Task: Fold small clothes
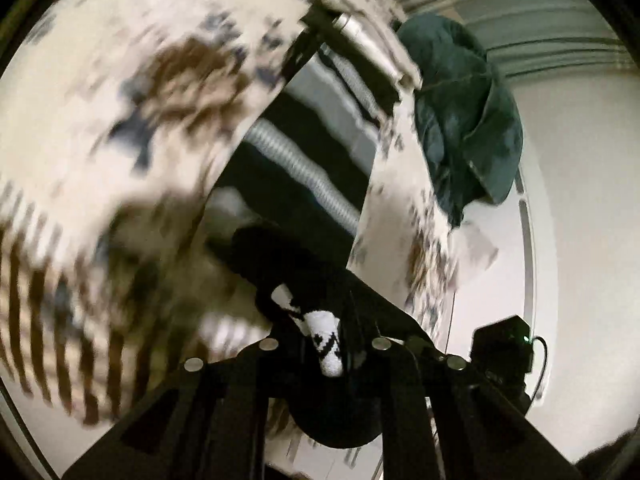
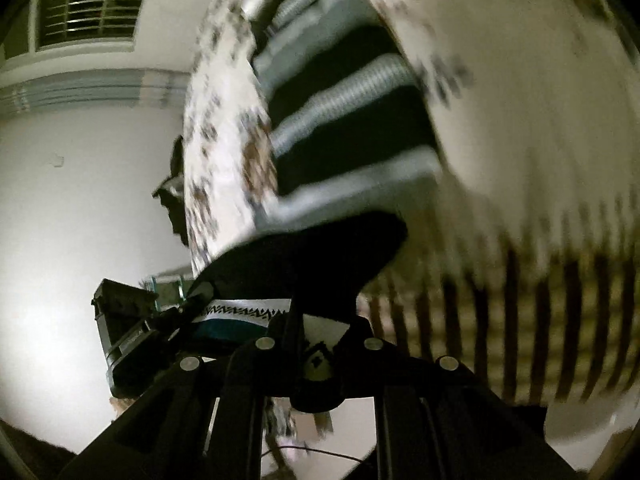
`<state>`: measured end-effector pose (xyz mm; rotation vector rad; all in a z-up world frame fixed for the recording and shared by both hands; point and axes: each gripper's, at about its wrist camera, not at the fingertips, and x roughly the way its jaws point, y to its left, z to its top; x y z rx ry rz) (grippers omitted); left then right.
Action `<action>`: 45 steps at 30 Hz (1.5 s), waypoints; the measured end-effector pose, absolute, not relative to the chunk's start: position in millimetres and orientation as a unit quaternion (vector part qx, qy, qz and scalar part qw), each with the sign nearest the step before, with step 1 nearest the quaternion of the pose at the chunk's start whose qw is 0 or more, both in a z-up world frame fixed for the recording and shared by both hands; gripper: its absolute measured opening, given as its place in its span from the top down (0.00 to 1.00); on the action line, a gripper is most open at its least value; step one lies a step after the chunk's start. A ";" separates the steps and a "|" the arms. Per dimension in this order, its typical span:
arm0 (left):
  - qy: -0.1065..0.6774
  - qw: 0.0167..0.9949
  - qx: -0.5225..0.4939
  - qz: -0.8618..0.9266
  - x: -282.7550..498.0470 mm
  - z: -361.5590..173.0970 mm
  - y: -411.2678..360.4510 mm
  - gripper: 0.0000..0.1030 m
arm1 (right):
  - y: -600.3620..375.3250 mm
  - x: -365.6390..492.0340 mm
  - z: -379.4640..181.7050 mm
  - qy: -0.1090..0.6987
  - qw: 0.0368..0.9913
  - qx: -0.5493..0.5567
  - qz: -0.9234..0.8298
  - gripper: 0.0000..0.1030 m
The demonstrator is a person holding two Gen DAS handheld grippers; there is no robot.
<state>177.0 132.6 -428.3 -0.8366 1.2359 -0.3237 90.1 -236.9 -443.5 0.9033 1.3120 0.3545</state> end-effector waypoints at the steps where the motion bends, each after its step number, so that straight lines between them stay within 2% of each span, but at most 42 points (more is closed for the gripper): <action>1: 0.556 0.723 -0.384 -0.145 195.9 -427.9 128.3 0.89 | -236.0 108.9 -436.6 0.580 0.692 0.400 0.156 0.88; 8: 0.541 0.736 -0.377 -0.155 348.1 -436.4 122.0 0.89 | -262.2 261.9 -422.2 0.549 0.739 0.373 0.116 0.88; 18: 0.580 0.701 -0.389 -0.144 546.2 -508.4 126.2 0.87 | -280.5 469.7 -476.0 0.558 0.731 0.388 0.062 0.88; 19: 0.584 0.691 -0.402 -0.143 557.3 -515.7 128.8 0.81 | -282.6 485.7 -483.3 0.559 0.722 0.402 0.065 0.84; 20: 0.585 0.675 -0.425 -0.145 565.5 -523.3 133.8 0.62 | -285.3 500.7 -490.4 0.563 0.712 0.414 0.069 0.83; 21: 0.576 0.661 -0.456 -0.154 569.0 -528.5 140.2 0.49 | -286.8 508.8 -493.7 0.567 0.705 0.419 0.076 0.74; 22: 0.560 0.653 -0.484 -0.160 567.9 -530.7 146.9 0.29 | -288.0 515.7 -495.2 0.566 0.703 0.422 0.089 0.58; 23: 0.545 0.649 -0.506 -0.159 564.9 -531.8 154.2 0.27 | -290.1 516.8 -491.6 0.552 0.713 0.420 0.099 0.48; 24: 0.531 0.647 -0.524 -0.157 560.0 -533.5 162.7 0.27 | -291.8 514.1 -486.3 0.541 0.729 0.407 0.102 0.34; 25: 0.525 0.650 -0.527 -0.155 556.6 -533.2 167.0 0.27 | -292.7 511.3 -484.2 0.538 0.739 0.393 0.100 0.31; 29: 0.532 0.713 -0.433 -0.142 544.1 -517.6 167.0 0.27 | -290.5 505.5 -496.0 0.569 0.750 0.327 0.078 0.31; 33: 0.583 0.755 -0.267 -0.136 569.7 -527.6 132.1 0.27 | -271.4 521.0 -529.4 0.618 0.740 0.257 0.066 0.31; 34: 0.591 0.762 -0.227 -0.137 579.0 -532.7 120.0 0.29 | -266.7 526.1 -535.1 0.621 0.739 0.251 0.070 0.33; 35: 0.593 0.768 -0.201 -0.136 586.2 -535.3 112.9 0.36 | -262.4 533.5 -539.5 0.619 0.742 0.247 0.070 0.41; 36: 0.586 0.776 -0.184 -0.144 595.1 -536.8 106.6 0.50 | -258.2 542.3 -543.0 0.615 0.746 0.244 0.069 0.69; 37: 0.584 0.779 -0.176 -0.142 604.1 -538.6 104.3 0.70 | -256.1 552.6 -546.2 0.613 0.748 0.247 0.062 0.75; 39: 0.596 0.774 -0.175 -0.126 621.4 -546.1 108.4 0.70 | -259.1 568.2 -547.4 0.604 0.758 0.248 0.023 0.75; 40: 0.602 0.763 -0.197 -0.123 627.3 -549.9 115.0 0.66 | -262.2 574.1 -547.6 0.604 0.759 0.242 -0.002 0.75; 42: 0.611 0.745 -0.236 -0.122 624.7 -550.4 127.0 0.52 | -269.9 577.2 -549.3 0.614 0.745 0.260 -0.018 0.73; 43: 0.605 0.743 -0.258 -0.124 616.1 -545.7 135.7 0.38 | -275.2 573.9 -550.5 0.621 0.731 0.283 -0.007 0.64; 44: 0.594 0.742 -0.281 -0.136 604.9 -541.2 143.7 0.29 | -280.8 567.2 -550.7 0.623 0.719 0.307 0.009 0.57; 45: 0.584 0.738 -0.304 -0.147 590.3 -535.7 152.6 0.27 | -286.4 558.1 -549.0 0.623 0.711 0.326 0.025 0.39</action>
